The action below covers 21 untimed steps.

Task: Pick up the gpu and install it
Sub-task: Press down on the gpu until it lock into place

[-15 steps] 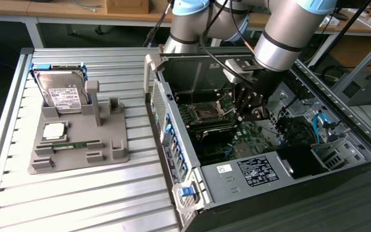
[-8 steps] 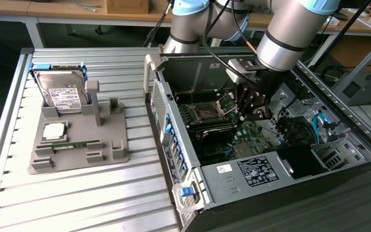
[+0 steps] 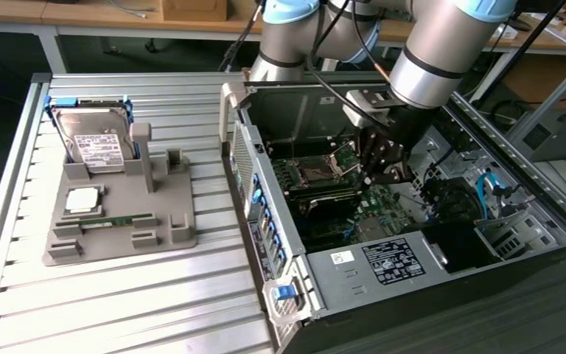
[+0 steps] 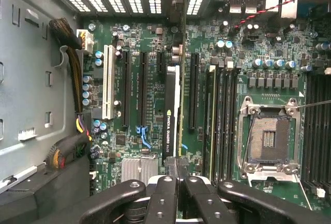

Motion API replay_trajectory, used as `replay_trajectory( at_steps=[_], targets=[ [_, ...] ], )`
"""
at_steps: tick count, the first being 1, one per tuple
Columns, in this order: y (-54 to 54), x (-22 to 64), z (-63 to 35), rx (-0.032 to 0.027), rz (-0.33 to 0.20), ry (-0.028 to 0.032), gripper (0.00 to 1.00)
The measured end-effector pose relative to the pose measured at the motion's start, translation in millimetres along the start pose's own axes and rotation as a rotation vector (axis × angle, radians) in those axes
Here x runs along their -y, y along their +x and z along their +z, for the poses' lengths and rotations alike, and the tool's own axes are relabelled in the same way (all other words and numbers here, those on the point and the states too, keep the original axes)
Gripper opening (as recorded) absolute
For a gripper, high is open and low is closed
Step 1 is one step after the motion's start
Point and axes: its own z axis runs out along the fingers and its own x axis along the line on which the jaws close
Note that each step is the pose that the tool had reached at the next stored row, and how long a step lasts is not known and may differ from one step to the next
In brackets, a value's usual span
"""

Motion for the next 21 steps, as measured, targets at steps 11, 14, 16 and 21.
replay_trajectory(
  at_steps=[11, 14, 16, 21],
  targets=[
    [-4.5, -50.5, 2.9, -0.0001, 0.0, 0.0044, 0.11],
    [-5.5, -59.8, 4.5, -0.0001, 0.0, 0.0045, 0.11],
    [-5.7, -65.3, 5.6, 0.0, 0.0, 0.0045, 0.11],
    [-6.2, -76.9, 8.1, 0.0, 0.0, 0.0045, 0.11]
  ],
)
